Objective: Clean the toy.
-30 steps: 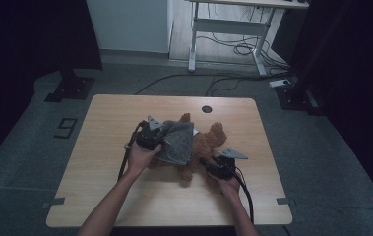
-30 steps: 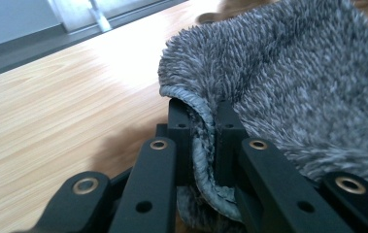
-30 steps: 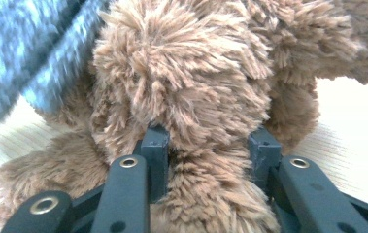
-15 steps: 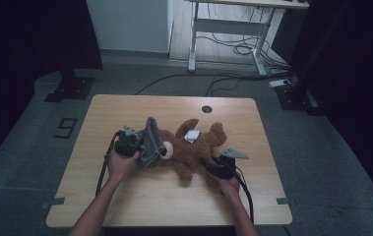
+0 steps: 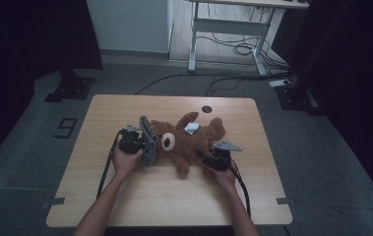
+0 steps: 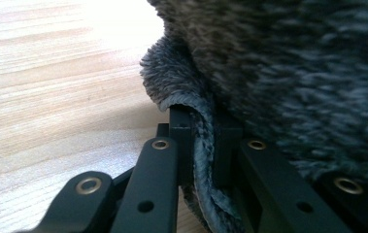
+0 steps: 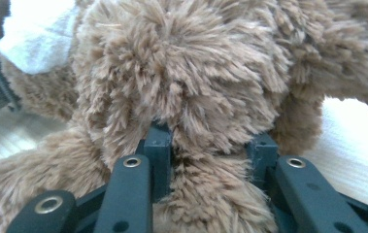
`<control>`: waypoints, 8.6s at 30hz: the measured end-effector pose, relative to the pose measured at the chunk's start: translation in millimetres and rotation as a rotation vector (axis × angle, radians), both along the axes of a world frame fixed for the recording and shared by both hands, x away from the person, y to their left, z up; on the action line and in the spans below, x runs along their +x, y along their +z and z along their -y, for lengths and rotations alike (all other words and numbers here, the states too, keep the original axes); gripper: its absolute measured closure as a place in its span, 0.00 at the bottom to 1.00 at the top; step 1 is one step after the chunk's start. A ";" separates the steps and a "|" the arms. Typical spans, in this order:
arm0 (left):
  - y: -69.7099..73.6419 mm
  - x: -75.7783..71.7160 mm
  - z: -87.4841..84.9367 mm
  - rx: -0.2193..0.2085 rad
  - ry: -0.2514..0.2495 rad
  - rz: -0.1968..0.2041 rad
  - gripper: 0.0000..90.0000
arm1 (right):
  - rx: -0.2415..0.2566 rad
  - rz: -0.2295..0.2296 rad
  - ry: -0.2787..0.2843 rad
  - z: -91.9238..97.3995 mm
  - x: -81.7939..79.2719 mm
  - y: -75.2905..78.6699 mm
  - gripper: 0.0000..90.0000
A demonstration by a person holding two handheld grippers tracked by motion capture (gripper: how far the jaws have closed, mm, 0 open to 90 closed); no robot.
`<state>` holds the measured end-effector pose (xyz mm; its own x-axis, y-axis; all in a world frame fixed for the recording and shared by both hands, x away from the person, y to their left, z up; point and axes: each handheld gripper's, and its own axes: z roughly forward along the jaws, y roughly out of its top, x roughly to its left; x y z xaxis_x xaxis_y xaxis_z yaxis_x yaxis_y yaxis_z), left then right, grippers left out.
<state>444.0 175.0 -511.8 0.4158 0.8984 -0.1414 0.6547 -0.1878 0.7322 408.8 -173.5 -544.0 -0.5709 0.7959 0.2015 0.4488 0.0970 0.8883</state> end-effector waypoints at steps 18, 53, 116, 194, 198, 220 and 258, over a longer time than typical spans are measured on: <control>91.8 6.3 47.6 -0.005 -0.122 0.194 0.90 | -0.041 -0.010 0.042 5.5 -7.7 1.1 0.69; 35.1 -48.4 61.4 0.013 -0.204 0.195 0.92 | 0.076 0.024 -0.050 54.7 -35.6 49.3 0.22; 58.1 -54.1 26.7 0.011 -0.163 0.162 0.91 | 0.098 -0.019 0.060 53.6 -58.5 19.8 0.66; 110.0 -59.6 159.8 -0.031 -0.437 0.164 0.91 | 0.116 -0.040 0.034 58.1 -55.7 19.1 0.66; 79.1 -57.7 190.0 0.051 -0.462 0.093 0.91 | 0.115 -0.040 0.034 58.4 -55.6 19.1 0.66; 68.8 -59.7 131.6 0.074 -0.374 0.081 0.91 | 0.126 -0.041 0.033 59.4 -54.4 18.9 0.66; 63.5 -57.3 44.7 -0.002 -0.221 0.108 0.91 | 0.134 -0.041 0.039 60.7 -53.9 16.6 0.66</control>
